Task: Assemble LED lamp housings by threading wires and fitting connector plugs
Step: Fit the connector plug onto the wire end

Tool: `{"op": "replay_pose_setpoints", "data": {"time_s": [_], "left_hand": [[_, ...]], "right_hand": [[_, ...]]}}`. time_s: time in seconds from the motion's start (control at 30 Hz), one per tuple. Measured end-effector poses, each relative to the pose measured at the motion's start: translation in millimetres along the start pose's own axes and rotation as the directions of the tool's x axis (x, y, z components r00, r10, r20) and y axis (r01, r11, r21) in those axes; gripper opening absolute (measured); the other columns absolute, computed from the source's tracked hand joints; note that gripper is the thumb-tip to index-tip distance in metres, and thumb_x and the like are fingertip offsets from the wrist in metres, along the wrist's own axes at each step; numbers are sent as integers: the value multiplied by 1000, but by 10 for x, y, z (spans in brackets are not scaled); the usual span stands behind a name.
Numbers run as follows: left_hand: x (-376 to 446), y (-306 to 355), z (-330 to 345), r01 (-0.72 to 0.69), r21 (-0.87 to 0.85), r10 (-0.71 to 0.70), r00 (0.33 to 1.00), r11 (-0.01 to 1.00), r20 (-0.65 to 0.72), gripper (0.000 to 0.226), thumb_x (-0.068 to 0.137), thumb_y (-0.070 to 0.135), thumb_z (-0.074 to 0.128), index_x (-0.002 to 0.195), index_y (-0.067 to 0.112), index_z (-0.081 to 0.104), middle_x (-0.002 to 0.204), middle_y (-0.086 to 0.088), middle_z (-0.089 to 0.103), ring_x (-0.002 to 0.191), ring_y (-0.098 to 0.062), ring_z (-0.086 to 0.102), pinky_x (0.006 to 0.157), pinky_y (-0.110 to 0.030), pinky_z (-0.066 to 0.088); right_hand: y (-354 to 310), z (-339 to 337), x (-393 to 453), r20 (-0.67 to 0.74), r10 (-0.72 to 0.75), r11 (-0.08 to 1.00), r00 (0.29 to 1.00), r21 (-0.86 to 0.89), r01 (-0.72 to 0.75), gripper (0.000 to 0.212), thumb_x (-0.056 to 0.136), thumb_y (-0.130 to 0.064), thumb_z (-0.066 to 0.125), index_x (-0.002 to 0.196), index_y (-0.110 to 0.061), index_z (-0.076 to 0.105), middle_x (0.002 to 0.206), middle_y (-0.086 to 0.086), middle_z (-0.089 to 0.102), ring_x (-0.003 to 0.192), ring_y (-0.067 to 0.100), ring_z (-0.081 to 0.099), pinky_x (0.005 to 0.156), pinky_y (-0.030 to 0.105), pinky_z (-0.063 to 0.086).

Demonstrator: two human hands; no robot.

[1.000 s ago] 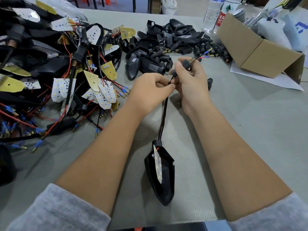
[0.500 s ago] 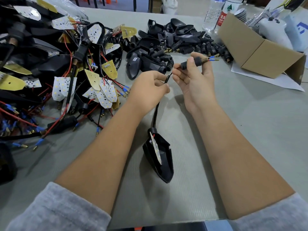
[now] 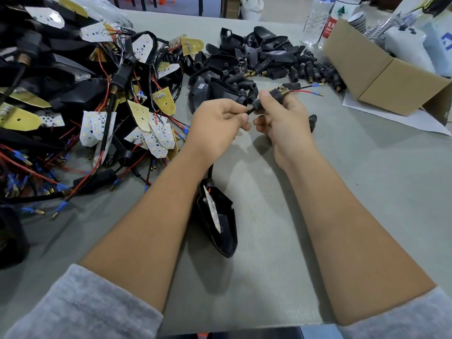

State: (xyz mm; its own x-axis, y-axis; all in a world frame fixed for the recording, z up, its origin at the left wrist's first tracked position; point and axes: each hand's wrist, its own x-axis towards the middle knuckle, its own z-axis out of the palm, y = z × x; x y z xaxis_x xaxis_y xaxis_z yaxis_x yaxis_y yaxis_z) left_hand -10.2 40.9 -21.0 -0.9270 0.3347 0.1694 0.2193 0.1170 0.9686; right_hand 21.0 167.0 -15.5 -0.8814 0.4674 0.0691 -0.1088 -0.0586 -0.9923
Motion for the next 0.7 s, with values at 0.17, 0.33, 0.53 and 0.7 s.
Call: {"op": "replay_pose_setpoints", "data": {"time_s": [0.17, 0.33, 0.53, 0.7], "left_hand": [[14, 0, 2, 23, -19, -24, 999, 1000, -40, 16, 93, 8, 62, 81, 18, 60, 68, 2, 70, 45, 0, 48, 49, -14, 37], [6, 15, -13, 7, -63, -8, 1000, 998, -16, 15, 94, 4, 60, 84, 16, 61, 66, 2, 67, 44, -1, 45, 46, -13, 36], [10, -19, -28, -23, -63, 23, 1000, 998, 9, 17, 93, 5, 61, 84, 19, 63, 67, 2, 68, 45, 0, 46, 47, -12, 36], [13, -43, 0, -10, -32, 10, 1000, 999, -1, 19, 92, 11, 63, 91, 24, 51, 72, 0, 73, 47, 2, 51, 56, -20, 38]], "right_hand": [[-21, -33, 13, 36, 33, 996, 999, 81, -36, 7, 94, -18, 62, 87, -17, 60, 76, 2, 65, 56, 15, 54, 58, 26, 45], [-21, -35, 24, 55, 44, 996, 997, 81, -48, 17, 94, -21, 60, 78, -14, 60, 65, 1, 62, 51, 14, 51, 53, 24, 42], [-14, -36, 35, 38, 60, 998, 997, 33, -61, 23, 92, -21, 62, 72, -16, 52, 56, -3, 56, 49, 13, 51, 53, 25, 42], [-19, -22, 21, 33, 42, 999, 999, -3, -42, 16, 90, -15, 61, 75, -14, 55, 50, -6, 51, 46, 11, 47, 51, 24, 39]]}}
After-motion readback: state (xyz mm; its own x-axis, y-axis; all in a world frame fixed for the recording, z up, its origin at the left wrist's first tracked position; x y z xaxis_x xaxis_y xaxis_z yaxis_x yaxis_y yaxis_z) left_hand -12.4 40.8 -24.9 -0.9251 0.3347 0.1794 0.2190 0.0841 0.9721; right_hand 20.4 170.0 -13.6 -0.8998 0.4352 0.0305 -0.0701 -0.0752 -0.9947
